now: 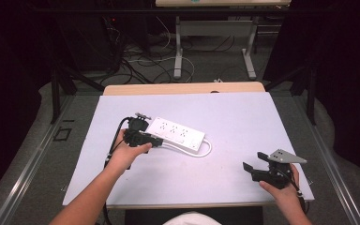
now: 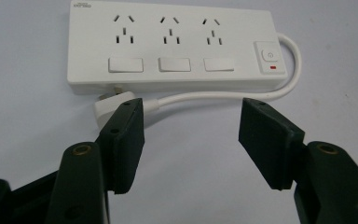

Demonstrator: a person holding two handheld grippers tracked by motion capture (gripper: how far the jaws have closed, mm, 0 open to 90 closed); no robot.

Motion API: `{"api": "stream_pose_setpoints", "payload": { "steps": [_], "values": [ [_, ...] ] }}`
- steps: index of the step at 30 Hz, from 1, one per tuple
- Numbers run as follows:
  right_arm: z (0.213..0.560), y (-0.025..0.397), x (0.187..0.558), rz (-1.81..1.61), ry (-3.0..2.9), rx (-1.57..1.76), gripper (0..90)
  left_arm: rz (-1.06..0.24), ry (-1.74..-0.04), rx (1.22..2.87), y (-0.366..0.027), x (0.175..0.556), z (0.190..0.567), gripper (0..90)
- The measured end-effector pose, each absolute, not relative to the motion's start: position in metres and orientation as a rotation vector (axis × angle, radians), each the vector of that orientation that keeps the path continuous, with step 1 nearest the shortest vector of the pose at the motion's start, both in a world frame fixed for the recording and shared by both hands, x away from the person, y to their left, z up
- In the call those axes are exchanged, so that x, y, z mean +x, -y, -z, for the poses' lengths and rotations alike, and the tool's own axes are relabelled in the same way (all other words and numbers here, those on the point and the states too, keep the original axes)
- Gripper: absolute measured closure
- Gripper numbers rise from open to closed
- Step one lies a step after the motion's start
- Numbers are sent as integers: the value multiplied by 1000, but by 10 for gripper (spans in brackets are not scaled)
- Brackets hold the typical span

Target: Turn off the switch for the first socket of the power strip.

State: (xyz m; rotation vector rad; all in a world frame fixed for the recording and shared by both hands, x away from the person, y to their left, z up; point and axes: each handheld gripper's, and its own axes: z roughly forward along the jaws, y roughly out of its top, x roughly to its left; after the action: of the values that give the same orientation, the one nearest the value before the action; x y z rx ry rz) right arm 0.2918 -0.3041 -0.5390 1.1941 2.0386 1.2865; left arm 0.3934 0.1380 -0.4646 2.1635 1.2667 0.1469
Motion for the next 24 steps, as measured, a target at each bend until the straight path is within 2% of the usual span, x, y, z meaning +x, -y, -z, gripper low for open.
{"api": "stream_pose_setpoints", "payload": {
  "steps": [7,11,15,24],
  "values": [
    [539,304,292,-1286,-2047,1188,240,-144,-1295,2135,-150,387,463,394],
    [539,304,292,-1286,-2042,1190,240,-130,-1309,2108,-159,382,463,357],
    [539,304,292,-1289,-2044,1192,240,-131,-1314,2087,-168,379,462,278],
    [539,304,292,-1288,-2037,1195,240,-158,-1319,2042,-187,371,460,215]
  ]
}}
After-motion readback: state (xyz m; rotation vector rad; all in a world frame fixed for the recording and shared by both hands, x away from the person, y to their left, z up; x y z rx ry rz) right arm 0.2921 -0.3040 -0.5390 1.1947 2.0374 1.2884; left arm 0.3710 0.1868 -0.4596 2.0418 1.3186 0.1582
